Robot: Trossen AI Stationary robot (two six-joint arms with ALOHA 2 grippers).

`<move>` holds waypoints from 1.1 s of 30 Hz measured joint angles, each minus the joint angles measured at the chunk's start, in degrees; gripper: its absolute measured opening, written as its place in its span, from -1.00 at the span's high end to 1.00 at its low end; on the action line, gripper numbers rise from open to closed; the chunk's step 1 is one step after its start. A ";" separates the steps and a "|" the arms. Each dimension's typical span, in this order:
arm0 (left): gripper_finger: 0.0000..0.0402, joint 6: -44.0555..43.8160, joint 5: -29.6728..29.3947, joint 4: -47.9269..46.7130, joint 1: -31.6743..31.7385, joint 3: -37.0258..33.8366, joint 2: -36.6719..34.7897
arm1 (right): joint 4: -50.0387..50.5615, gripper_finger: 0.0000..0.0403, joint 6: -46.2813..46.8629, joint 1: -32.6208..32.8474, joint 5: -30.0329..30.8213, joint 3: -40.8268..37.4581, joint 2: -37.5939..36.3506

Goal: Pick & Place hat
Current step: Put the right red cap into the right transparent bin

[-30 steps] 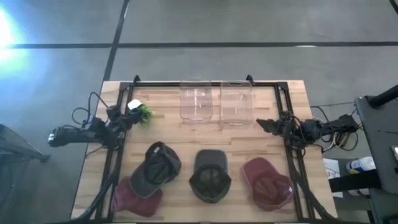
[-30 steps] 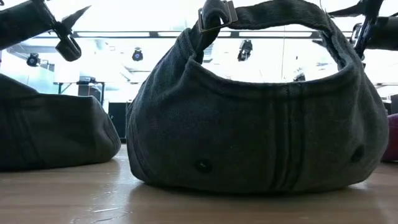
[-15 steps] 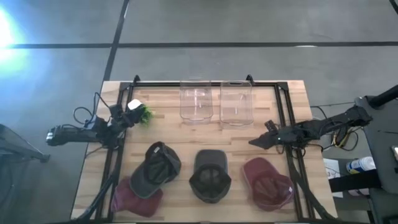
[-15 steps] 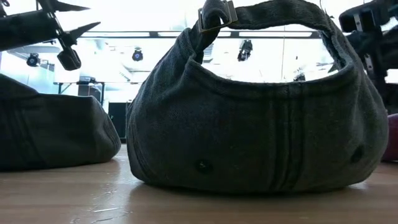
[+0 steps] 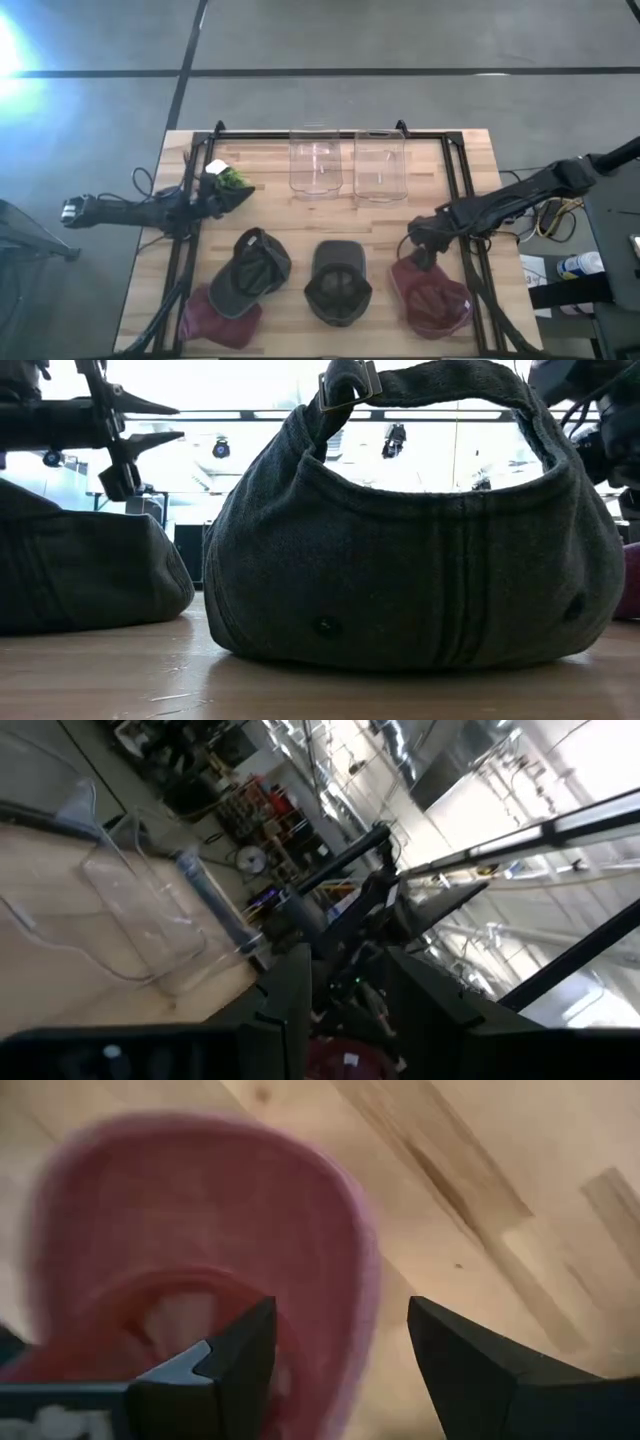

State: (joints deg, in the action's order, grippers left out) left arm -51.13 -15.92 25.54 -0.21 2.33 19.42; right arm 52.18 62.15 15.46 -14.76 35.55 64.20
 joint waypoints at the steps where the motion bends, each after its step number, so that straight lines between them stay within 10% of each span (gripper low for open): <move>1: 0.39 -0.04 0.26 0.02 0.00 0.00 0.46 | 0.15 -0.10 -0.72 0.00 -0.44 0.17 0.68; 17: 0.39 -1.87 7.53 -2.17 0.00 0.17 4.76 | -30.92 -0.05 3.74 -3.17 -15.02 -12.65 5.28; 26: 0.42 -2.41 12.11 -2.58 0.00 0.17 6.96 | -34.43 0.87 2.16 -3.28 -18.67 -14.42 5.50; 33: 0.47 -8.01 12.57 -6.34 -0.97 4.97 8.73 | -32.53 0.94 2.04 -3.37 -11.16 -5.50 1.12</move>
State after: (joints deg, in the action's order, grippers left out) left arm -59.14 -3.35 19.20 -1.17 7.29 28.15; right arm 19.66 64.19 12.10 -25.92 30.05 65.32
